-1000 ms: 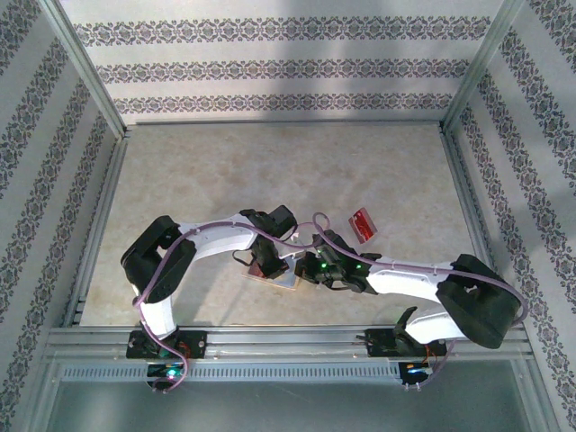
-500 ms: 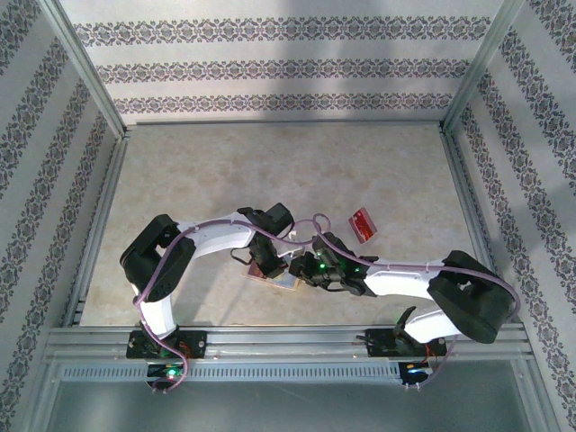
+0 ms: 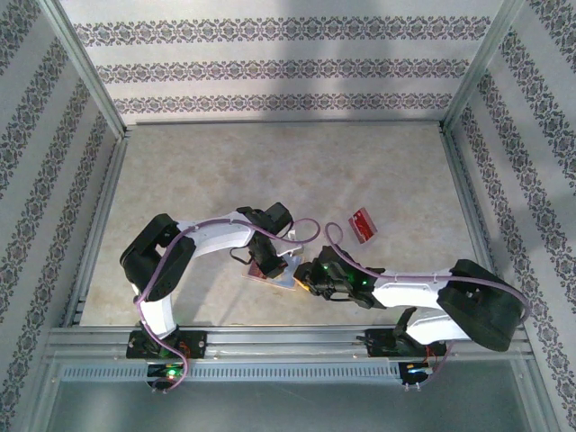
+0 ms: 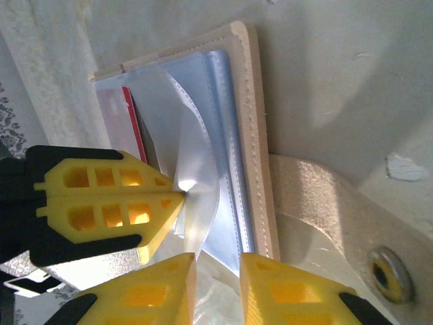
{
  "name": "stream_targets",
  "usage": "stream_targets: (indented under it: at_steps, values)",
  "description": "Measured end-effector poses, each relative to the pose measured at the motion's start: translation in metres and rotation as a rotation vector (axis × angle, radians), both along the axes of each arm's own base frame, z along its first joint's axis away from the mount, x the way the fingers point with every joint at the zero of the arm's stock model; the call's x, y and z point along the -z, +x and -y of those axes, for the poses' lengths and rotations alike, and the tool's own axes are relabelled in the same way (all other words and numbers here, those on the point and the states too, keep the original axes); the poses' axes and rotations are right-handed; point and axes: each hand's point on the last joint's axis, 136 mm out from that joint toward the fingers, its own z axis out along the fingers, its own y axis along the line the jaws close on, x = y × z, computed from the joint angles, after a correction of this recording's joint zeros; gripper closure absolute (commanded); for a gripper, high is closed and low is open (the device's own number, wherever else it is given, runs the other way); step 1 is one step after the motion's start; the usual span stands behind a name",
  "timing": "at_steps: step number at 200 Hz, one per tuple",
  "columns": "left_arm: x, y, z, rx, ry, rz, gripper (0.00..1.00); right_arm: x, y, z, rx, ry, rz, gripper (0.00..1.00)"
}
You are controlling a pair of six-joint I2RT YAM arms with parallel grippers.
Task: Put the credit cards into the card holder
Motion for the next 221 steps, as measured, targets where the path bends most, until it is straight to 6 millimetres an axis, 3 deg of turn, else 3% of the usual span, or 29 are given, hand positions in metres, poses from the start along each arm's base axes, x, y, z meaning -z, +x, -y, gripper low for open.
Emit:
stream_targets:
  at_steps: [52, 120, 221]
  values:
    - [0.000, 0.000, 0.000, -0.004, 0.001, -0.001, 0.96, 0.010, 0.000, -0.009, 0.014, 0.018, -0.033, 0.75]
    - [0.000, 0.000, -0.001, -0.006, -0.001, -0.004, 0.95, -0.008, 0.009, -0.022, 0.016, 0.067, 0.000, 0.74]
    - [0.001, 0.000, -0.001, -0.008, -0.008, -0.003, 0.95, -0.001, 0.008, -0.020, 0.016, 0.043, -0.017, 0.68]
